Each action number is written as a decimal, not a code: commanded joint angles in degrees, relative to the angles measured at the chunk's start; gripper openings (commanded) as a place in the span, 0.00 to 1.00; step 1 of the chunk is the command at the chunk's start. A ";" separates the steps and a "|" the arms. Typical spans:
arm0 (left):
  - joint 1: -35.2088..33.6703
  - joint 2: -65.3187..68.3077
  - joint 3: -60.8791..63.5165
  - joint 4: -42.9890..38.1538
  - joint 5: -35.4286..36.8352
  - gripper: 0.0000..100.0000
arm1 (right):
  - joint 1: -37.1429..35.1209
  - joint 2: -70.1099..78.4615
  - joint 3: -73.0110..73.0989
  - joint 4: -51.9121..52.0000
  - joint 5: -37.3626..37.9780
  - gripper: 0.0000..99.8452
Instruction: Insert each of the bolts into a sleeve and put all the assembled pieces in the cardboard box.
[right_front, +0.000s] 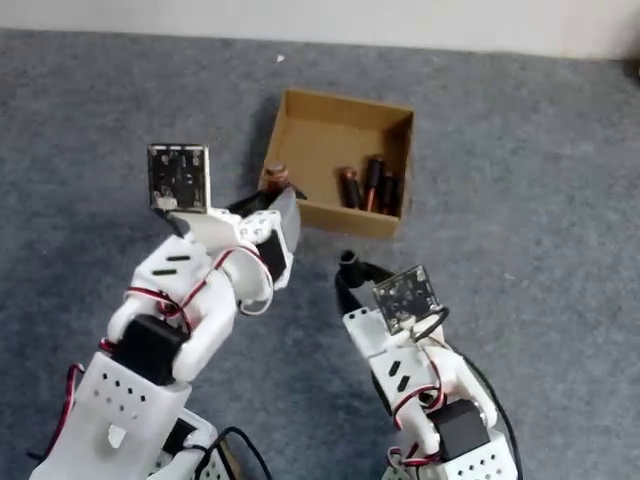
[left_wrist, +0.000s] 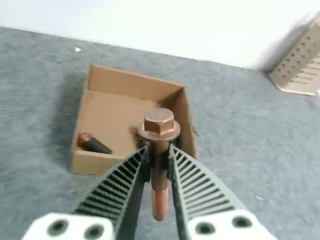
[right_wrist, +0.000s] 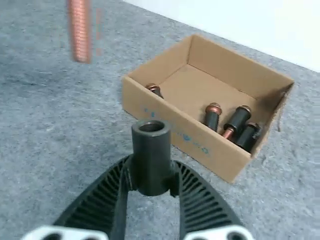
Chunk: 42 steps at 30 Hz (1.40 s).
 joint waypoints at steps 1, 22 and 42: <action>4.53 -1.54 1.01 -3.96 2.02 0.00 | -1.36 -1.01 -0.04 0.13 0.53 0.01; 12.18 -1.98 12.97 -18.46 2.64 0.00 | -1.71 -1.01 0.13 0.13 0.53 0.01; 14.11 -2.07 14.64 -14.59 2.29 0.00 | -1.01 -1.01 0.13 0.22 0.35 0.01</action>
